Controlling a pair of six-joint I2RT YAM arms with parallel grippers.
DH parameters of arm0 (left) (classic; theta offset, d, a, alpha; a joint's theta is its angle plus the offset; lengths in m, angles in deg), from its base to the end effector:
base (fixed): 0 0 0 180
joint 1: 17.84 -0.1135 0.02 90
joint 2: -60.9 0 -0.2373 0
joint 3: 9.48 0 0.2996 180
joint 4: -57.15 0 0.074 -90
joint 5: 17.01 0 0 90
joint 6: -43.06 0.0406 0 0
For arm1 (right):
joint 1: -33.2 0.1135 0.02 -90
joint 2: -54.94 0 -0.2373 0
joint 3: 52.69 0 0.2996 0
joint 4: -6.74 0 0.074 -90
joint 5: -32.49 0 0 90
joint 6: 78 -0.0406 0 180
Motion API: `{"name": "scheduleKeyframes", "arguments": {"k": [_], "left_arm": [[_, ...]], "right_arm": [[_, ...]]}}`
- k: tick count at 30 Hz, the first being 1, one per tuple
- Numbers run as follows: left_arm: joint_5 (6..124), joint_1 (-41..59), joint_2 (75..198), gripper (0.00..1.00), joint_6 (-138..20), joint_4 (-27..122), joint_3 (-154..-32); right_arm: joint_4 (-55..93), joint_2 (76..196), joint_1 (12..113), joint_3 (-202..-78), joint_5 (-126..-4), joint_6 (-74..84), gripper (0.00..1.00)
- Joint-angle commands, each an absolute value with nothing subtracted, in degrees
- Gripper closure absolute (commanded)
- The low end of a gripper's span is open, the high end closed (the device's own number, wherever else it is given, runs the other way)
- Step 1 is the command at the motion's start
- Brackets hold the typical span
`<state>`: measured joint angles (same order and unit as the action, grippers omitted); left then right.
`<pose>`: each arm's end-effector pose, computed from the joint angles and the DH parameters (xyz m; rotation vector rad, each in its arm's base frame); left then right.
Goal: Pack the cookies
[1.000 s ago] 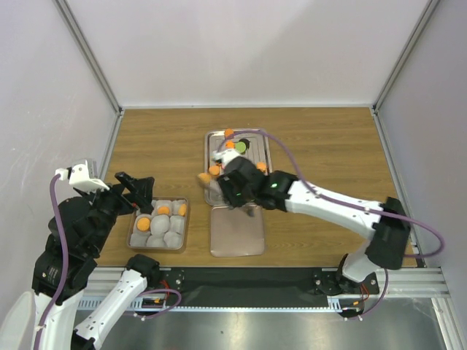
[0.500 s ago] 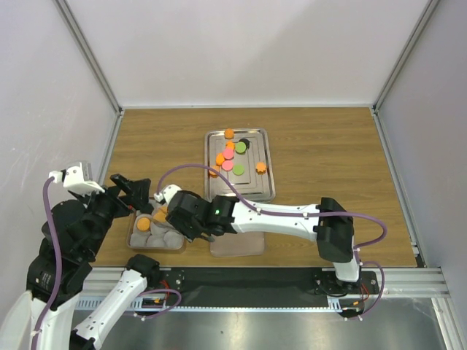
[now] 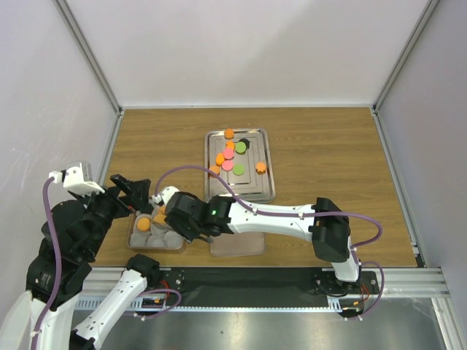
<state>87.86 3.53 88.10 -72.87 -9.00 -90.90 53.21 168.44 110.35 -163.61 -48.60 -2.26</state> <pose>0.0922 -0.0249 0.4416 -0.2585 1.7677 -0.3655 0.1148 0.4751 0.2314 -1.2345 2.1575 0.5288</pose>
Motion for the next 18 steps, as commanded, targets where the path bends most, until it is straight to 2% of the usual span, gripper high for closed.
{"name": "scheduleKeyframes", "arguments": {"k": [1,15,18], "left_arm": [[88.72,3.78,87.71,0.0,-72.69,-8.72,-92.23],[88.63,3.78,87.36,0.0,-72.51,-8.64,-91.7],[88.63,3.78,87.27,0.0,-72.6,-8.46,-91.44]], "right_arm": [[52.22,168.5,110.9,-166.72,-48.63,-1.36,0.64],[51.87,168.06,111.25,-166.63,-48.37,-1.1,0.46],[51.96,168.06,111.16,-166.72,-48.28,-1.18,0.46]]}}
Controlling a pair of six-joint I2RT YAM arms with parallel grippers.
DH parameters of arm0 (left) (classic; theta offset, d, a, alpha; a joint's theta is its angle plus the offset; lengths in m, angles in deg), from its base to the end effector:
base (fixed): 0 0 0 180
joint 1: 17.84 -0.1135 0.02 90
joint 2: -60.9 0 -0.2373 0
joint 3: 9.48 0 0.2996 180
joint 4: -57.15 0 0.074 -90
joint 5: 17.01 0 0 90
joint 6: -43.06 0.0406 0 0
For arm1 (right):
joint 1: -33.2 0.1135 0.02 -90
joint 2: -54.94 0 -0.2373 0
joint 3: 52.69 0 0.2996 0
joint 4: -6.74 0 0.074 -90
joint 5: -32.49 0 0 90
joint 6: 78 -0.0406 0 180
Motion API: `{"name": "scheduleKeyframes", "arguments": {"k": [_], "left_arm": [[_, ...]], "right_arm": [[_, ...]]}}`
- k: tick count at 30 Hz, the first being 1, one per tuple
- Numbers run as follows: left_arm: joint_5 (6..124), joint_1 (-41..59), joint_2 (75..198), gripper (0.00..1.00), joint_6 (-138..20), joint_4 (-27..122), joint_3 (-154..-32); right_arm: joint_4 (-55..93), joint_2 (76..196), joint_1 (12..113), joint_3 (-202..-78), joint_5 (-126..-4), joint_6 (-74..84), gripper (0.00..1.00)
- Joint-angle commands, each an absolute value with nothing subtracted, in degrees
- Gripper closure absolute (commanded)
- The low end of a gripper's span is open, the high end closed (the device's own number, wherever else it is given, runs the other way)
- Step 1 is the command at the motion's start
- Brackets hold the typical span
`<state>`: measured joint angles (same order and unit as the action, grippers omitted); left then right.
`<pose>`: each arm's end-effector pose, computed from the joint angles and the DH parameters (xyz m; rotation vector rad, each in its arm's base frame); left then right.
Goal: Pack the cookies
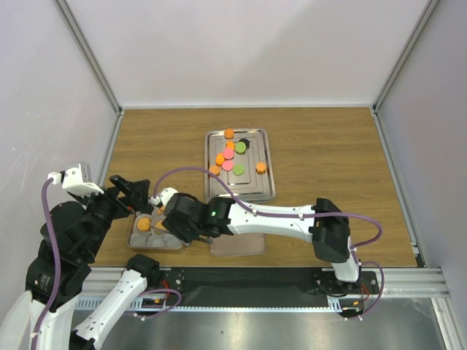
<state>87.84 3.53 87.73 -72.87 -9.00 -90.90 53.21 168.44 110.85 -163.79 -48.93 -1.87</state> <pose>0.0902 -0.0241 0.4421 -0.2586 1.7615 -0.3683 0.1105 0.4764 0.2326 -1.2535 2.1470 0.5379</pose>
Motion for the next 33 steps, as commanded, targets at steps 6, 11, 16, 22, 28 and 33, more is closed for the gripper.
{"name": "scheduleKeyframes", "arguments": {"k": [6,11,16,22,28,33], "left_arm": [[88.63,3.78,87.09,0.0,-72.34,-8.46,-91.43],[88.63,3.78,87.01,0.0,-72.07,-8.2,-91.35],[87.76,3.78,86.92,0.0,-71.9,-7.41,-89.94],[87.23,3.7,86.92,0.0,-71.81,-6.53,-88.8],[86.7,3.78,87.01,0.0,-71.72,-5.91,-88.01],[86.79,3.78,86.83,0.0,-71.72,-6.09,-88.01]], "right_arm": [[52.31,165.87,110.2,-166.28,-46.17,-1.09,0.49],[52.14,158.24,105.81,-161.9,-43.8,-1.45,0.49],[51.43,151.63,97.38,-152.77,-41.95,-2.85,0.49],[50.2,146.97,88.59,-143.35,-40.72,-3.99,0.49],[48.0,147.92,84.53,-137.81,-42.83,-4.79,0.49],[47.91,150.13,84.44,-138.33,-39.76,-5.22,0.47]]}}
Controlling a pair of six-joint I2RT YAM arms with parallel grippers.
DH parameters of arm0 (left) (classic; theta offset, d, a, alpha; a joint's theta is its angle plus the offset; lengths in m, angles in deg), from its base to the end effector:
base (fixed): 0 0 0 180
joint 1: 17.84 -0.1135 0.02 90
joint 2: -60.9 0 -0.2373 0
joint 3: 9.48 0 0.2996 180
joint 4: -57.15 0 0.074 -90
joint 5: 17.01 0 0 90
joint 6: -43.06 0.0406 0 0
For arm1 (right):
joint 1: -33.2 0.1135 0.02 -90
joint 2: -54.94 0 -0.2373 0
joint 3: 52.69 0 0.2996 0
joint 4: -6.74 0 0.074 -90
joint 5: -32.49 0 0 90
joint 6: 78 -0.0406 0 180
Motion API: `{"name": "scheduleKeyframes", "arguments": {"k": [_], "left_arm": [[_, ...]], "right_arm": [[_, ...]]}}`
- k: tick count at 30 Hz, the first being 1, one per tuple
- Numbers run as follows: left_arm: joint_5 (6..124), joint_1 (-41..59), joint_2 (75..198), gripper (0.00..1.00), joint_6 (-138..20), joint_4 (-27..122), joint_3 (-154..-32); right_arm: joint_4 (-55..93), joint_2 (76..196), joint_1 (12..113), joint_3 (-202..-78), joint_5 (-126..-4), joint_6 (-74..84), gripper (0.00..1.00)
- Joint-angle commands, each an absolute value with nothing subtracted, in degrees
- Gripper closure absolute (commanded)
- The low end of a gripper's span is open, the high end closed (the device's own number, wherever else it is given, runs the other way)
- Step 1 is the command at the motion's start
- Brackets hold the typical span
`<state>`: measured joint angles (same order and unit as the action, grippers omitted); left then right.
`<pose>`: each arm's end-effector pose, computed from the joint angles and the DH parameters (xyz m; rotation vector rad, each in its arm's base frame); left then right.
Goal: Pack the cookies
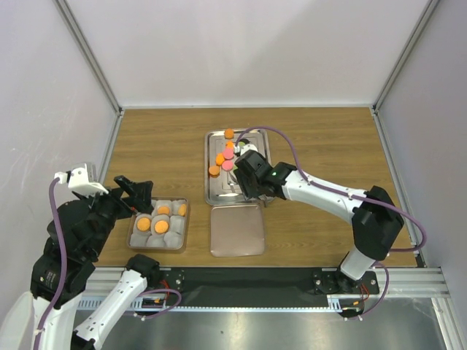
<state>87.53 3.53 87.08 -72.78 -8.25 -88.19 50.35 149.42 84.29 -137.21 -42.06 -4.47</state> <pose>0.0966 -0.0269 0.4307 -0.2522 1.7850 -0.3629 0.2602 0.3051 0.2072 -0.6281 2.3849 0.1730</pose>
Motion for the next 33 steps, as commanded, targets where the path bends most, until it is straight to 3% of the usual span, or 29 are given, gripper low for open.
{"name": "scheduleKeyframes", "arguments": {"k": [1,27,33], "left_arm": [[86.96,3.78,86.74,0.0,-71.63,-6.26,-88.09],[87.4,3.78,86.83,0.0,-71.37,-6.7,-88.97],[87.49,3.78,86.92,0.0,-71.28,-6.7,-88.97]], "right_arm": [[47.74,150.82,84.44,-138.33,-39.84,-5.23,0.47],[45.81,155.93,81.11,-141.06,-42.47,-4.61,0.46],[45.19,156.28,80.49,-140.88,-44.05,-4.61,0.51]]}}
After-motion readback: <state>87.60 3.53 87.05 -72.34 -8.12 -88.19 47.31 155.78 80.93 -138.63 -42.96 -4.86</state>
